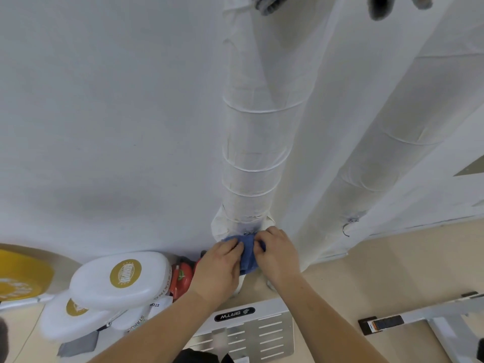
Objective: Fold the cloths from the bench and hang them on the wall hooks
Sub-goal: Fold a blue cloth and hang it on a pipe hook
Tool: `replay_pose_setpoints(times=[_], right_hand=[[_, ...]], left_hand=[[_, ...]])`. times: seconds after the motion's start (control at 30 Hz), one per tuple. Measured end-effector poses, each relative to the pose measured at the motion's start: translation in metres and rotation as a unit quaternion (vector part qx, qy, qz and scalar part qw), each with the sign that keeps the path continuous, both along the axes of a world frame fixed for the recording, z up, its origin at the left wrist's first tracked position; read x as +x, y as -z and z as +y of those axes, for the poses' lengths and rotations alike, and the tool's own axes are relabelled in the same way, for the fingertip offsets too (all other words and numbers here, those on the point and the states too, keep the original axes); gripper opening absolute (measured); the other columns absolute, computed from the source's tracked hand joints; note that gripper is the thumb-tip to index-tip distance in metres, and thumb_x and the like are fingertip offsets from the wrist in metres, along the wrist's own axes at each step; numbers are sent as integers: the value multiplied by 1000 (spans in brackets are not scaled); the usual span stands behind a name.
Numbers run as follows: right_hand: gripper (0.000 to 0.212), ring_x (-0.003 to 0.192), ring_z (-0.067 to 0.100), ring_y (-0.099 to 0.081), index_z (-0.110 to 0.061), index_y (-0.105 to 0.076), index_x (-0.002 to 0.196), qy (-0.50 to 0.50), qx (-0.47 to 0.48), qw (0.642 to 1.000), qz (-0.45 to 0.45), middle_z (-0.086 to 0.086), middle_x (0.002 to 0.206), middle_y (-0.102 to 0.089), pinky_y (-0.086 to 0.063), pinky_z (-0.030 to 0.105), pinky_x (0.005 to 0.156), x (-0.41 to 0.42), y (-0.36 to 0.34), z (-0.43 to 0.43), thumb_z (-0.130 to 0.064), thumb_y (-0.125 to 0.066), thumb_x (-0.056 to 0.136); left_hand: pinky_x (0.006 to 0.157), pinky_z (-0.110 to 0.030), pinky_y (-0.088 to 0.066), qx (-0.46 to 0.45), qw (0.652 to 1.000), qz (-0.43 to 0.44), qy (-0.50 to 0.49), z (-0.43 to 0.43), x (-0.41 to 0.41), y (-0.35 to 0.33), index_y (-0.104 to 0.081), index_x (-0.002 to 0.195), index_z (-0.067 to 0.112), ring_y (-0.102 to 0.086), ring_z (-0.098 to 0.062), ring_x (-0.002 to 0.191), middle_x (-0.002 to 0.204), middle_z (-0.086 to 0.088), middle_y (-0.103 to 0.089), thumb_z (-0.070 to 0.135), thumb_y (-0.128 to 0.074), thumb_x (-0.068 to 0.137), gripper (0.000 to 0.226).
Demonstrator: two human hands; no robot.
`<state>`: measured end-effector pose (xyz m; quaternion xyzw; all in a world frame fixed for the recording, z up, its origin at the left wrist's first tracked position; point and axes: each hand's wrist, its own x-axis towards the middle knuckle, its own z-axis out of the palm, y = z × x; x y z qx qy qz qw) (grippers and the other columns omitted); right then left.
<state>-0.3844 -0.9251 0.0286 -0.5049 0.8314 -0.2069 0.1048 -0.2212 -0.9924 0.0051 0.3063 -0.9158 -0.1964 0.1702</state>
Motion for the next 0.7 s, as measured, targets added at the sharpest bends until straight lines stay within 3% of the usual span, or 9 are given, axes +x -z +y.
replay_pose_setpoints(times=[0.1, 0.2, 0.37, 0.47, 0.57, 0.63, 0.7], right_hand=[[18, 82, 19, -60, -18, -71, 86, 12, -21, 997, -70, -1, 89, -63, -44, 27, 70, 0, 1, 7, -26, -56, 93], [20, 88, 15, -64, -24, -72, 103, 16, 18, 985, -168, -5, 98, -68, -50, 29, 81, 1, 0, 13, -25, -53, 97], [16, 89, 11, -67, -31, -56, 117, 38, 41, 955, -290, -12, 96, -69, -50, 26, 81, 1, 1, 16, -29, -52, 101], [23, 87, 7, -65, -39, -60, 118, 26, 43, 959, -277, -12, 94, -67, -50, 26, 80, 0, 2, 14, -30, -50, 99], [30, 99, 16, -60, -41, -63, 121, 18, 65, 970, -235, -4, 106, -57, -50, 33, 91, -2, 0, 8, -34, -47, 97], [32, 100, 19, -60, -38, -63, 124, 8, 80, 975, -205, -2, 108, -56, -51, 35, 91, -1, -4, 3, -32, -47, 96], [33, 99, 19, -62, -37, -62, 123, 14, 81, 976, -201, -3, 109, -58, -53, 35, 88, 2, -4, 1, -30, -47, 95]], left_hand=[[112, -27, -40, 42, 999, -18, -11, 17, 6, 1, -56, 146, 16, -57, -22, 134, 148, -5, -58, 41, -37, 97, 57], [119, -18, -25, 134, 990, -26, -27, 19, 4, -3, -40, 156, 20, -39, -14, 147, 160, 3, -43, 52, -20, 96, 71], [106, -32, -46, 129, 991, -34, -25, 8, -6, -13, -45, 150, 24, -54, -17, 126, 148, 6, -54, 38, -34, 102, 51], [97, -36, -51, 136, 989, -44, -24, 5, -11, -14, -45, 147, 26, -58, -19, 115, 139, 4, -59, 30, -39, 103, 45], [92, -36, -53, 210, 974, -65, -45, 6, -7, -8, -34, 155, 28, -65, -22, 105, 124, -4, -68, 30, -40, 106, 49], [88, -38, -55, 262, 962, -58, -40, 8, -3, -2, -26, 158, 36, -67, -16, 96, 114, -1, -72, 33, -40, 106, 54], [90, -37, -55, 299, 952, -29, -52, 7, 0, 2, -30, 156, 42, -66, -10, 97, 116, 5, -72, 34, -42, 105, 53]])
